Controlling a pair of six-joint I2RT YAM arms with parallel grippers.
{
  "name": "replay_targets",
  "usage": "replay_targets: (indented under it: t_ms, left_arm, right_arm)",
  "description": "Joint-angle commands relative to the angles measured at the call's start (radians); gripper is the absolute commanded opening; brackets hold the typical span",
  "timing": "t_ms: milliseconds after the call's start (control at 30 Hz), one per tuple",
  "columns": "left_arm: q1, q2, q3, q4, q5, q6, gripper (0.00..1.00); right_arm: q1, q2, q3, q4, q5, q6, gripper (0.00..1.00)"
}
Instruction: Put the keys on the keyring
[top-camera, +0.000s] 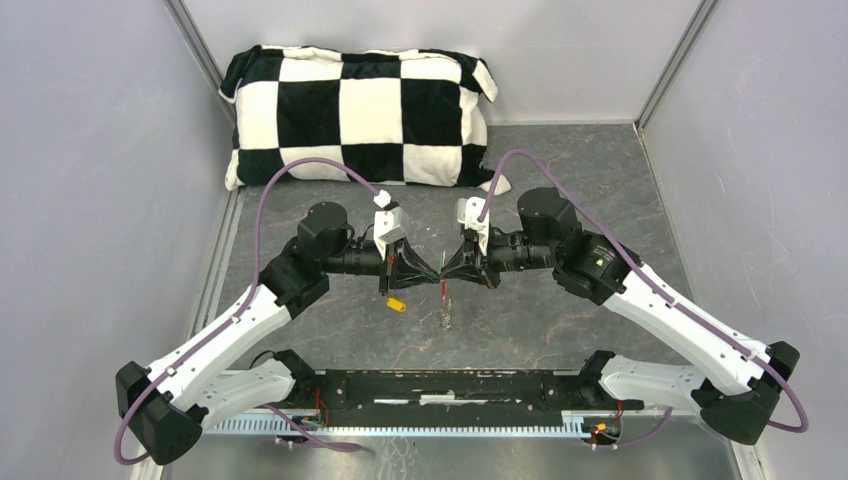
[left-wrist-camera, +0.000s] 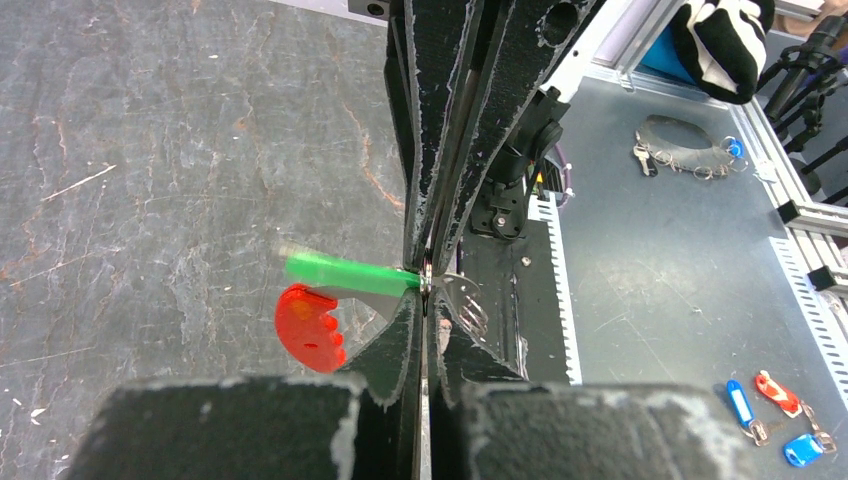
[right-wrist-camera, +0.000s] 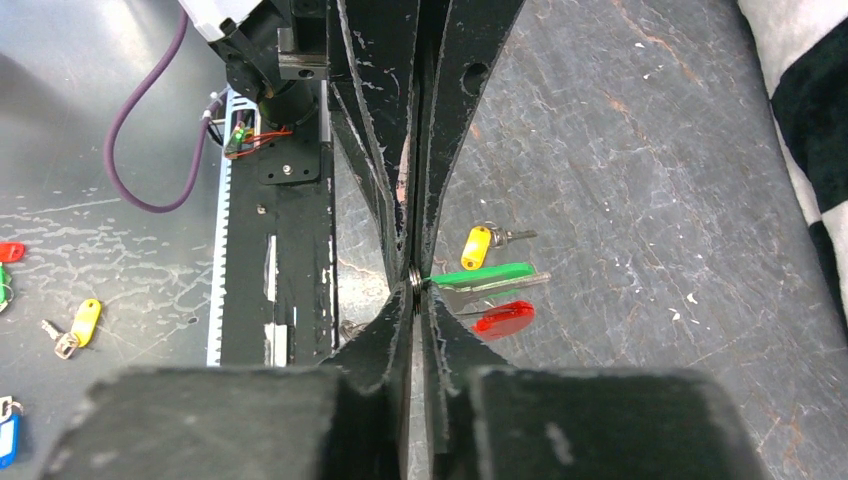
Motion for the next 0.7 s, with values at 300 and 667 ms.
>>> replay_targets:
  t_ms: [300,667]
  left_arm:
    - [0.002,-0.036,-0.001,0.070,0.113,0.036,0.02]
    - [0.003,-0.058,-0.013,0.094,0.137,0.026,0.02]
  right_arm:
    - [0.001,-0.013,0.015,0.010,-0.107,0.000,0.34]
    - [-0.038,-0.032,0.057,0.009,-0.210,0.019,0.45]
